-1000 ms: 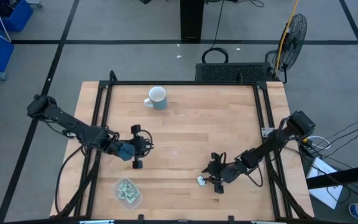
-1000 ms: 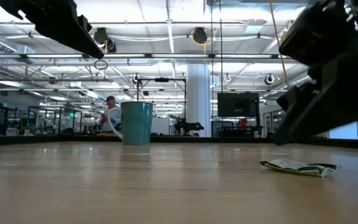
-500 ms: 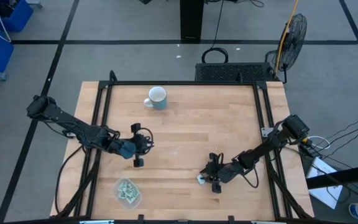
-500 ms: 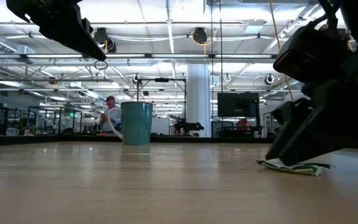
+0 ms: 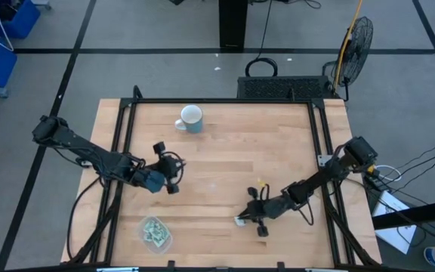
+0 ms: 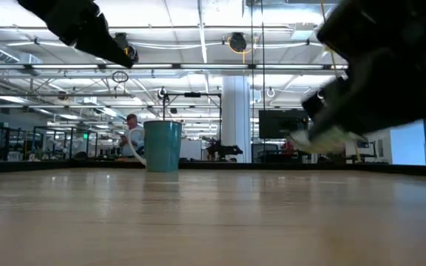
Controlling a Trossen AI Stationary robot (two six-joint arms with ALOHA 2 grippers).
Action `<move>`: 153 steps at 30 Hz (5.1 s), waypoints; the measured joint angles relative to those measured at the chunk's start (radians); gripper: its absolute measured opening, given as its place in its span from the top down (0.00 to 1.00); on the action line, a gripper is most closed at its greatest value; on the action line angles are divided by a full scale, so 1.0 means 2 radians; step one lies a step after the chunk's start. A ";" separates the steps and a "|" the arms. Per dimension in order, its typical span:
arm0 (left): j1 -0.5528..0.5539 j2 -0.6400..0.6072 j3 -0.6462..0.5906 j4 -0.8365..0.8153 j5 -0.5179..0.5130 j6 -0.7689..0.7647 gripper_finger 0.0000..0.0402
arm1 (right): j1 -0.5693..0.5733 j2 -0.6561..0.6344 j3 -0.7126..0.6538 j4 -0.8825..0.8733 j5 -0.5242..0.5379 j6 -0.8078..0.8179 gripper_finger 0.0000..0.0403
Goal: Pick and place Stevia / Truvia into bins
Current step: Put the truvia packet into the transparent container, then return to Home Position
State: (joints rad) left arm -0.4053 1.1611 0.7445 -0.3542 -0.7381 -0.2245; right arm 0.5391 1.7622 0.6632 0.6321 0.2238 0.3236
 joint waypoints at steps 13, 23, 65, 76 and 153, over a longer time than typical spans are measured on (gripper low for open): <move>0.054 -0.035 0.000 0.005 -0.129 0.023 0.85 | -0.087 0.034 0.259 -0.069 -0.080 -0.265 0.98; 0.114 -0.078 0.000 0.003 -0.058 0.078 0.85 | -0.117 0.228 0.491 -0.086 -0.141 -0.342 0.98; 0.099 -0.244 0.000 -0.013 -0.036 0.133 0.85 | -0.138 0.346 0.694 -0.235 -0.242 -0.220 0.69; 0.067 -0.352 0.000 -0.125 0.034 0.050 0.85 | -0.138 0.112 0.534 -0.460 -0.104 -0.247 0.74; 0.043 -0.423 -0.367 0.267 0.233 0.173 0.85 | -0.122 -0.554 -0.324 0.022 -0.021 -0.207 0.74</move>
State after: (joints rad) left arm -0.3191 0.3161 0.0101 0.1806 -0.2714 0.1223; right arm 0.2951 0.6544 0.0147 0.6762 0.1822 -0.0910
